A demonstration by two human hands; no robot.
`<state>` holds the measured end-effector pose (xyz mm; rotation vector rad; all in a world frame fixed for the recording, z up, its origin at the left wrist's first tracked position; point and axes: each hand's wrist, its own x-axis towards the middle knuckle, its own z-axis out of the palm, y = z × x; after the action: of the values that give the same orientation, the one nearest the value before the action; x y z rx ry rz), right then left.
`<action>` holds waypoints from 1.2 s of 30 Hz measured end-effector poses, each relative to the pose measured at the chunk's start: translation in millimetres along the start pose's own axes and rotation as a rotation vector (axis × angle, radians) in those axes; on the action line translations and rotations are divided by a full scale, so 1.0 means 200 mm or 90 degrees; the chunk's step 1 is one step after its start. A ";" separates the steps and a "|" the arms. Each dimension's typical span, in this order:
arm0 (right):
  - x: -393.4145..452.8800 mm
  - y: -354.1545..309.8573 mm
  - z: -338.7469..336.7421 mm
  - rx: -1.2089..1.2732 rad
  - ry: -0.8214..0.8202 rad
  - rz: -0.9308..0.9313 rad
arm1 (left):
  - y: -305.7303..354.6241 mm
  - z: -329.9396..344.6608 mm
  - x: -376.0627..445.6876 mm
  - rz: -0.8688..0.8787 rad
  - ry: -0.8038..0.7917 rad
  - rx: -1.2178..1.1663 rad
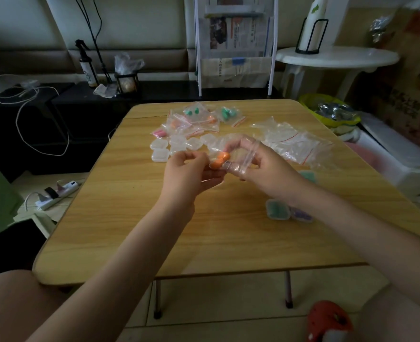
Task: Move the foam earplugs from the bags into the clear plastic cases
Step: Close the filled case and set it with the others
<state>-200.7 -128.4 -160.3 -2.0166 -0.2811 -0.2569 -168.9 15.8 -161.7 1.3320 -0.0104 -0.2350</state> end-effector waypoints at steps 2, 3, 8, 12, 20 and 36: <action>0.00 0.01 -0.01 -0.034 -0.015 0.009 | -0.01 0.00 -0.01 0.058 0.022 0.069; 0.00 0.01 -0.01 -0.040 -0.019 0.012 | -0.02 0.00 -0.01 0.077 0.027 0.081; 0.00 0.00 0.00 -0.153 0.003 -0.033 | -0.05 0.02 -0.02 0.079 0.036 0.033; -0.01 0.00 -0.01 -0.115 -0.008 -0.028 | -0.05 0.04 -0.03 0.067 0.031 0.000; -0.01 0.00 0.00 -0.005 0.020 0.034 | -0.02 0.01 0.00 0.095 0.056 -0.021; 0.04 0.06 -0.05 -0.019 0.075 0.041 | -0.03 -0.07 0.08 0.172 0.120 0.108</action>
<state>-190.8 -142.0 -163.0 -2.0270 -0.1390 -0.3390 -153.2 24.2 -173.1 1.4998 -0.0516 0.1235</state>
